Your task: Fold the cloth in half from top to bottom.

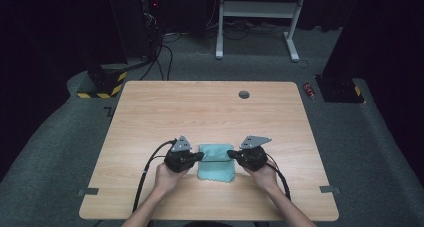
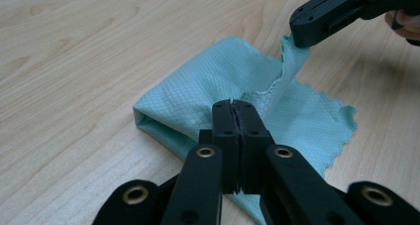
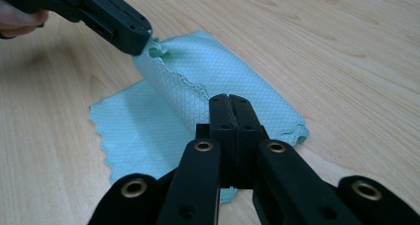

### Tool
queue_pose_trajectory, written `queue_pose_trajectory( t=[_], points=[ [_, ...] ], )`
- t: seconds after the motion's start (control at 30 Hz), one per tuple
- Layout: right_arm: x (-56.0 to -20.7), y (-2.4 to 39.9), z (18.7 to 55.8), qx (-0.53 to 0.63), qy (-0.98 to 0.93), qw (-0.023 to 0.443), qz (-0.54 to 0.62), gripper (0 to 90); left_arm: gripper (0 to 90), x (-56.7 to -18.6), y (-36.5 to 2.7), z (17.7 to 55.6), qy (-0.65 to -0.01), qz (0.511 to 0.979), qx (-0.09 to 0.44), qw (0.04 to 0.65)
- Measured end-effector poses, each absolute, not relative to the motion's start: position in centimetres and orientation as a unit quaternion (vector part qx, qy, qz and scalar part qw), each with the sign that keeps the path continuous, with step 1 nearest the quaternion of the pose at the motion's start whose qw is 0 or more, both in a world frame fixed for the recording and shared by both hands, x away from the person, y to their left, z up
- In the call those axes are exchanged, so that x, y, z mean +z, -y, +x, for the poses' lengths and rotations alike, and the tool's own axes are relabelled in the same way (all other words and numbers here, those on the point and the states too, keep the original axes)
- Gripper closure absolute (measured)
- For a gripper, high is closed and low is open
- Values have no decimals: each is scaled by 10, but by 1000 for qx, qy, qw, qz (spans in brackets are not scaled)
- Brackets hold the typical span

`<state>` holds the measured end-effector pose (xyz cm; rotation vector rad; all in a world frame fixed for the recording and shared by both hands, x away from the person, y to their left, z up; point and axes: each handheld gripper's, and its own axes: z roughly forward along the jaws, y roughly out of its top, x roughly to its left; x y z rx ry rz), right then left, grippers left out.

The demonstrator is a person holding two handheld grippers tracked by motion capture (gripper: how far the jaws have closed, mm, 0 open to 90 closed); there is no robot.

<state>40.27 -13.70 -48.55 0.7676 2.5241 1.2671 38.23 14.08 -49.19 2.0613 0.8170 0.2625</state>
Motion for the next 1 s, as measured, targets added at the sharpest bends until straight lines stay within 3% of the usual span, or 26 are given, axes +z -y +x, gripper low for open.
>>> queue_pose_trajectory(
  t=[1.0],
  points=[
    [-510,140,360,418,-871,102,237,900,885,-512,-137,356,-313,843,105,424]
  ],
)
